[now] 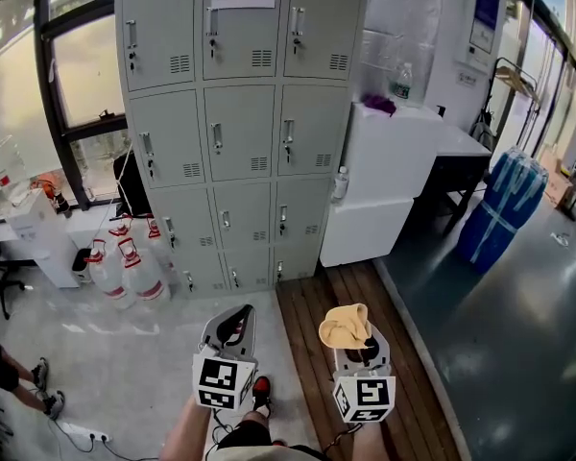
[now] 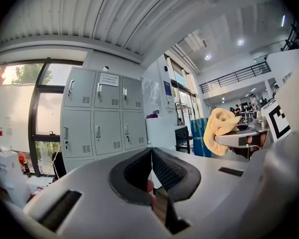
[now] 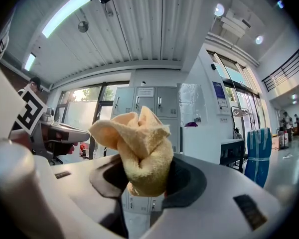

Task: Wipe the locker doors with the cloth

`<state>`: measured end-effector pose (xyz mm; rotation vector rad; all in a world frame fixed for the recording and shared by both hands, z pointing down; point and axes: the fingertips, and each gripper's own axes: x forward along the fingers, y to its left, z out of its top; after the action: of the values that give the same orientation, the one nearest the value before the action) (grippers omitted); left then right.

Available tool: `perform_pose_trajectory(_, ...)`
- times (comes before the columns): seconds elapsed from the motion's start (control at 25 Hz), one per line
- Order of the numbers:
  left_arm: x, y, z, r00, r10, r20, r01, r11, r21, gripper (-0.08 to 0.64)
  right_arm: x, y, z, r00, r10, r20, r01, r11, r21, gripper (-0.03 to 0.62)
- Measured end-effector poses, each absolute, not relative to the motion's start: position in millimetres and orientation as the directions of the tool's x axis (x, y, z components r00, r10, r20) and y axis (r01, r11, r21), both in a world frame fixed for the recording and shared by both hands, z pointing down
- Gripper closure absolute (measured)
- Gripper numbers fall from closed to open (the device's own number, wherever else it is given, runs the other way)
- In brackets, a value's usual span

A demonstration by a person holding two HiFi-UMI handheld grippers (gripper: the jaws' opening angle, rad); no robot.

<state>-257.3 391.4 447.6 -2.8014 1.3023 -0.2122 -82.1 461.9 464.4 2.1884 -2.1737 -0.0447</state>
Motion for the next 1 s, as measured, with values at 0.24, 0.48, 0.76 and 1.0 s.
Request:
perform_pose_trajectory(0.24,-234.5,324.6,449.8,0.643,-0.758,0.106,-0.752,-0.652,-0.102,0.537,-59.5,398.3,467.8,0.009,-1.000,0.015,-0.999,-0.008,0.054,0.411)
perform_pose_trajectory(0.48,-203.3,230.0,446.9,0.655,-0.747,0.115,-0.740,-0.665,-0.104,0.537,-35.0,302.8,469.4,0.008,-1.000,0.015,-1.000,-0.008,0.029,0.411)
perform_pose_trajectory(0.76,-165.1,110.6,433.9,0.663,-0.739,0.118,-0.733,-0.673,-0.102,0.537,-3.9,184.1,461.9,-0.001,-1.000,0.027,-1.000,0.002,0.024,0.411)
perform_pose_trajectory(1.0,-145.0,27.8,430.7,0.660,-0.743,0.111,-0.737,-0.669,-0.096,0.537,16.9,101.9,458.6,-0.001,-0.999,0.032,-1.000,0.001,0.022,0.411)
